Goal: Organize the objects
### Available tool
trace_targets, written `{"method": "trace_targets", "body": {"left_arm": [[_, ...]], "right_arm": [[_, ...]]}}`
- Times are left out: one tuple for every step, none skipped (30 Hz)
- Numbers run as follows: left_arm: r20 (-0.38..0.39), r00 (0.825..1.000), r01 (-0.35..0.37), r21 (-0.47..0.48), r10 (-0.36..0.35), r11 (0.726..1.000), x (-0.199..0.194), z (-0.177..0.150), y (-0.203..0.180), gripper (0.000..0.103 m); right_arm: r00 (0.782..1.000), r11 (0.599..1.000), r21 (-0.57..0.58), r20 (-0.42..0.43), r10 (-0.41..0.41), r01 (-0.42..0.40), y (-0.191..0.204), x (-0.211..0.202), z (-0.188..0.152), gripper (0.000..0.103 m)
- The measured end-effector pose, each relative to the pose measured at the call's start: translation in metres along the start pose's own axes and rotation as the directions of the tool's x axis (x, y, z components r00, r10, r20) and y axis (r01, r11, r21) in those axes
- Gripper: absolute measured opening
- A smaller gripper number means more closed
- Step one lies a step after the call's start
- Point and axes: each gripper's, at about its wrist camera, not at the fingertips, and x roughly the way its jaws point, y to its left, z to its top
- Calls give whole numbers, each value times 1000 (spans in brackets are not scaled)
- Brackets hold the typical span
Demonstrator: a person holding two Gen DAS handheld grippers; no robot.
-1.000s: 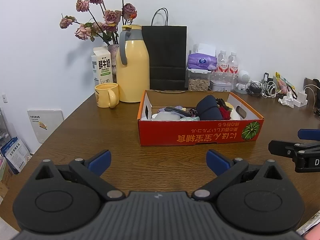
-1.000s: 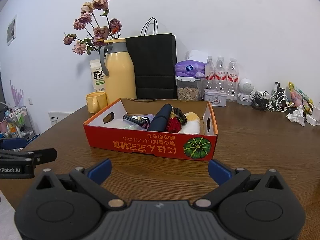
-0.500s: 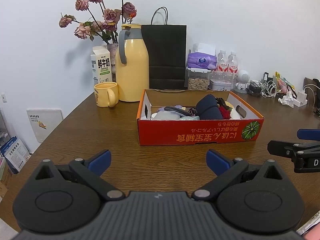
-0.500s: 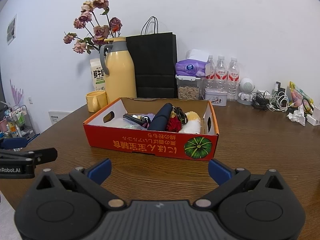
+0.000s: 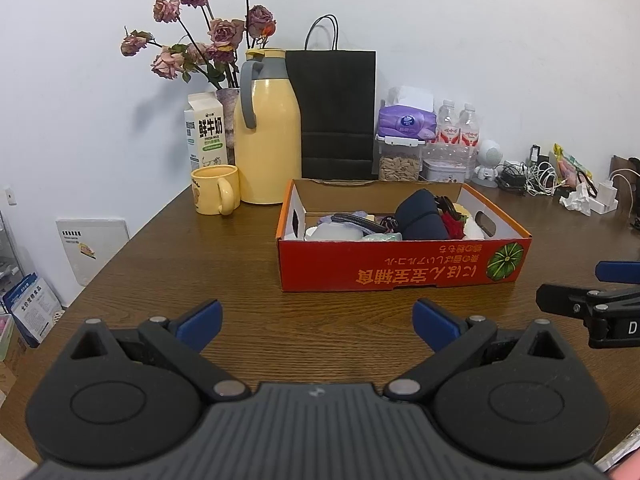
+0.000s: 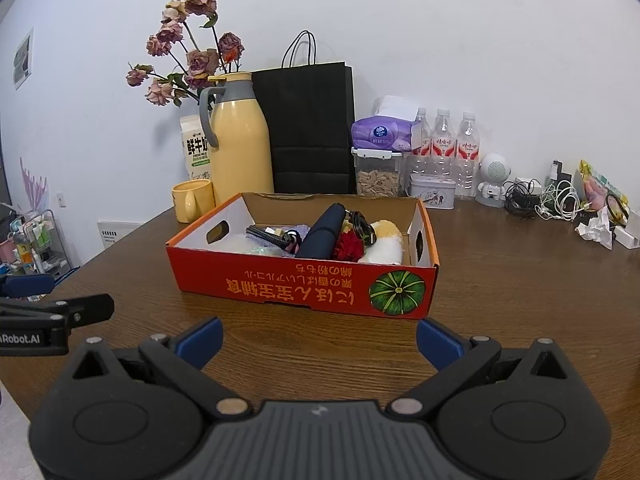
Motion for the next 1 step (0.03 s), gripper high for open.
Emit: {"method": "trace_targets", "body": {"left_arm": [[-4, 1000, -3, -1, 3, 1000, 1, 0, 0, 103]], "right_arm": [[1000, 1000, 0, 0, 0, 0, 0, 0, -1, 103]]}}
